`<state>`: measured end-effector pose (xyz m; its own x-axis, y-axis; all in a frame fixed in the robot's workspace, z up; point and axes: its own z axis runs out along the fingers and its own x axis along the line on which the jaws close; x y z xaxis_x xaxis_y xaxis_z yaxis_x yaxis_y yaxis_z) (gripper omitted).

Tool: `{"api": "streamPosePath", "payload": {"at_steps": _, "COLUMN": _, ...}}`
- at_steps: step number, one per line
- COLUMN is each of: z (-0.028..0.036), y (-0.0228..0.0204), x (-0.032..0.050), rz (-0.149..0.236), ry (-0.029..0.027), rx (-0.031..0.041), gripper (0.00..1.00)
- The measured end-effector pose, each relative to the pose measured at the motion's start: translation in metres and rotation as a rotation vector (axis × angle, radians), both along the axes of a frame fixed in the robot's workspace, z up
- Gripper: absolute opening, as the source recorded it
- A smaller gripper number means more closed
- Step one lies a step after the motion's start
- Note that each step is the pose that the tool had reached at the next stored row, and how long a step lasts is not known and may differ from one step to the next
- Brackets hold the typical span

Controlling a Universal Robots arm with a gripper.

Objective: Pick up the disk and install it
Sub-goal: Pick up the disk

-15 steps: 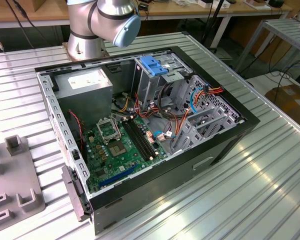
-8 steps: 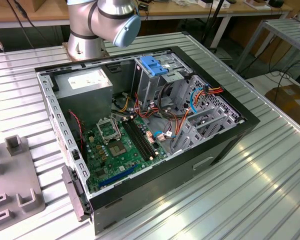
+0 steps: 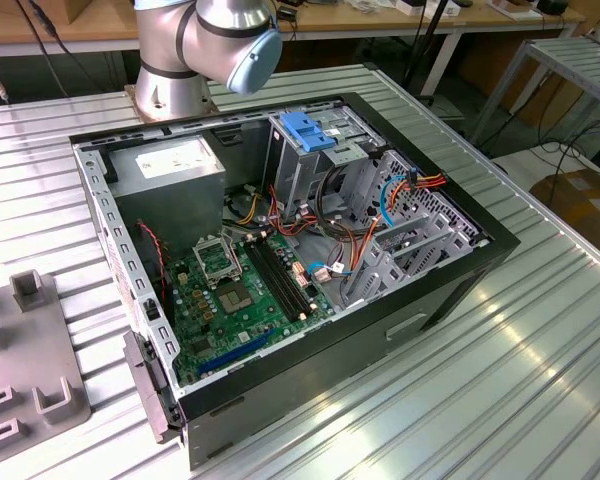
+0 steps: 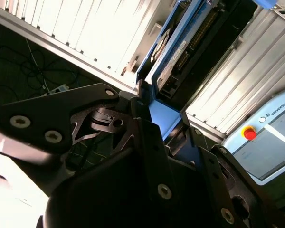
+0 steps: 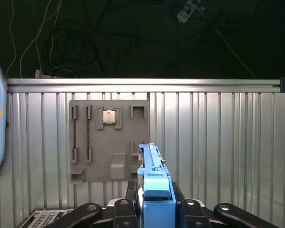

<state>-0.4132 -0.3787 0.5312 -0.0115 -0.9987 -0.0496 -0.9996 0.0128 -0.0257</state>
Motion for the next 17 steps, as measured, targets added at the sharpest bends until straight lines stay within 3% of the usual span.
{"api": "streamPosePath", "payload": {"at_steps": 8, "z": 0.0000, "y": 0.0000, "x": 0.0120, "rz": 0.000, "ry": 0.0000, "rx": 0.0000, "gripper": 0.37}}
{"api": "streamPosePath", "payload": {"at_steps": 9, "z": 0.0000, "y": 0.0000, "x": 0.0220, "rz": 0.000, "ry": 0.0000, "rx": 0.0000, "gripper": 0.37}}
{"api": "streamPosePath", "payload": {"at_steps": 11, "z": 0.0000, "y": 0.0000, "x": 0.0310, "rz": 0.000, "ry": 0.0000, "rx": 0.0000, "gripper": 0.37}}
{"api": "streamPosePath", "payload": {"at_steps": 13, "z": 0.0000, "y": 0.0000, "x": 0.0467, "rz": 0.000, "ry": 0.0000, "rx": 0.0000, "gripper": 0.37}}
{"api": "streamPosePath", "payload": {"at_steps": 17, "z": 0.0000, "y": 0.0000, "x": 0.0537, "rz": 0.000, "ry": 0.0000, "rx": 0.0000, "gripper": 0.37}}
